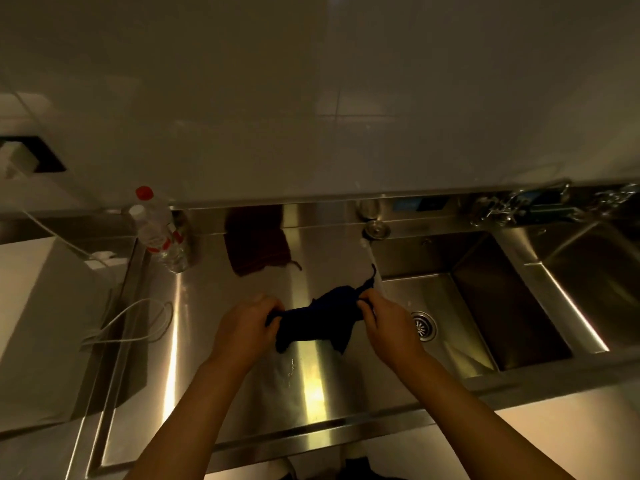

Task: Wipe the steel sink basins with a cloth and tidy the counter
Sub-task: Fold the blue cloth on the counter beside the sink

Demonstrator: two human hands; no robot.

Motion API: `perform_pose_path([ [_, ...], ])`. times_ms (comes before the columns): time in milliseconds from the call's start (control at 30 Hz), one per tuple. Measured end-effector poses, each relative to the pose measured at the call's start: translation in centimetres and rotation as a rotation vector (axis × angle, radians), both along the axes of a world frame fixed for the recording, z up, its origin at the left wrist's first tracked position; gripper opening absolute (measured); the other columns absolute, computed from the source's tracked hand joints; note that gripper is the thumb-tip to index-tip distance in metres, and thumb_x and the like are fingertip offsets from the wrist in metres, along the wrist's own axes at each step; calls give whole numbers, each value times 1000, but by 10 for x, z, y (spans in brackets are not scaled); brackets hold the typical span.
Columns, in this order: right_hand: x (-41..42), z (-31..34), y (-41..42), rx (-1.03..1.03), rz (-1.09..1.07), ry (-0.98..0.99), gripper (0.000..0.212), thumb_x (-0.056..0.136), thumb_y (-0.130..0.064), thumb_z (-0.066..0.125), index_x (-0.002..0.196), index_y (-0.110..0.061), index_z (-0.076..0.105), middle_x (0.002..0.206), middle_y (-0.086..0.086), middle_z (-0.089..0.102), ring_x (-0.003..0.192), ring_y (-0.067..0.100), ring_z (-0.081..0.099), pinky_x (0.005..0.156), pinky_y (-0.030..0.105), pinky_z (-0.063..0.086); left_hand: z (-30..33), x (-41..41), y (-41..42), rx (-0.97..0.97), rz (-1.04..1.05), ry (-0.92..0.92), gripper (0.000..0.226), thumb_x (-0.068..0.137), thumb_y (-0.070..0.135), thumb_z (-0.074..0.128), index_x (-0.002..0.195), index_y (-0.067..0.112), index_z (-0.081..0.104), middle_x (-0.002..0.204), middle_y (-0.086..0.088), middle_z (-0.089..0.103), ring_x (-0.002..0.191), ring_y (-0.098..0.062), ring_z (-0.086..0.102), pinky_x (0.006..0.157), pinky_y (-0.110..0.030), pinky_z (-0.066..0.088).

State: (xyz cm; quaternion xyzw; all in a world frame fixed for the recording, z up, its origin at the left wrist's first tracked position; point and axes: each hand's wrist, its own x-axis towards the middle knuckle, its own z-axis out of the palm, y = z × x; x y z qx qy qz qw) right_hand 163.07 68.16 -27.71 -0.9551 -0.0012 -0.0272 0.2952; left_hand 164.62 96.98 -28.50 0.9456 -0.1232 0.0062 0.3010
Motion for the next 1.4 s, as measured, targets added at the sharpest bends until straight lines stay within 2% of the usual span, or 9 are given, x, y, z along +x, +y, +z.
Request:
perform_pose_path([
  [133,9,0,-16,98,-30,10,10,104,-29,53,105,-29,63,85,-12,64,75,1,61,68,25,50,-7,8,-12,-17,62,-20,19,90,17,72,100,33,67,94,15,60,77,-8,59,60,-12,35],
  [267,47,31,-18,128,12,-45,11,101,-23,58,97,-20,68,90,-5,65,84,9,62,76,33,54,24,41,-21,-57,130,-128,17,95,12,67,106,25,69,103,5,63,88,-18,64,69,-26,47],
  [433,87,121,-18,260,65,-544,8,102,-18,57,101,-15,65,100,-3,61,93,10,59,81,24,49,134,80,-27,-284,218,-576,17,94,10,62,106,21,69,104,3,64,90,-8,59,80,-13,41],
  [567,77,145,-27,270,156,-670,4,102,-18,59,101,-16,62,102,-8,57,95,9,58,80,18,46,153,56,-22,-293,99,-592,17,98,7,60,111,15,67,109,4,62,100,-8,60,87,-17,46],
  [733,17,60,-45,151,217,-264,5,98,-24,62,95,-25,58,93,-14,52,88,6,55,74,23,46,74,-9,-24,-163,43,-342,26,93,0,67,113,16,69,112,3,65,102,1,55,92,-7,40],
  [967,-51,-61,-51,-111,364,491,19,97,-36,57,93,-20,65,99,-6,58,88,10,56,79,29,50,-57,-109,-37,57,7,406,20,103,20,57,119,29,66,117,10,63,102,-6,58,79,-6,35],
  [1167,-61,-87,-56,-163,459,826,22,90,-35,66,87,-14,72,95,0,68,88,15,66,77,26,54,-86,-128,-42,166,-138,599,14,100,27,55,111,31,64,106,17,59,94,-2,56,80,-14,43],
  [1300,-43,-84,-62,-223,440,846,29,90,-43,67,90,-16,76,91,0,72,87,16,69,83,35,59,-85,-108,-40,245,-128,636,27,93,58,57,84,33,61,84,14,58,73,-1,54,66,-23,46],
  [1400,-19,-83,-62,-204,341,607,23,94,-37,61,97,-18,74,97,0,68,90,17,67,83,36,56,-88,-84,-46,216,-58,546,27,102,48,53,90,27,67,89,11,60,80,-8,60,65,-22,43],
])
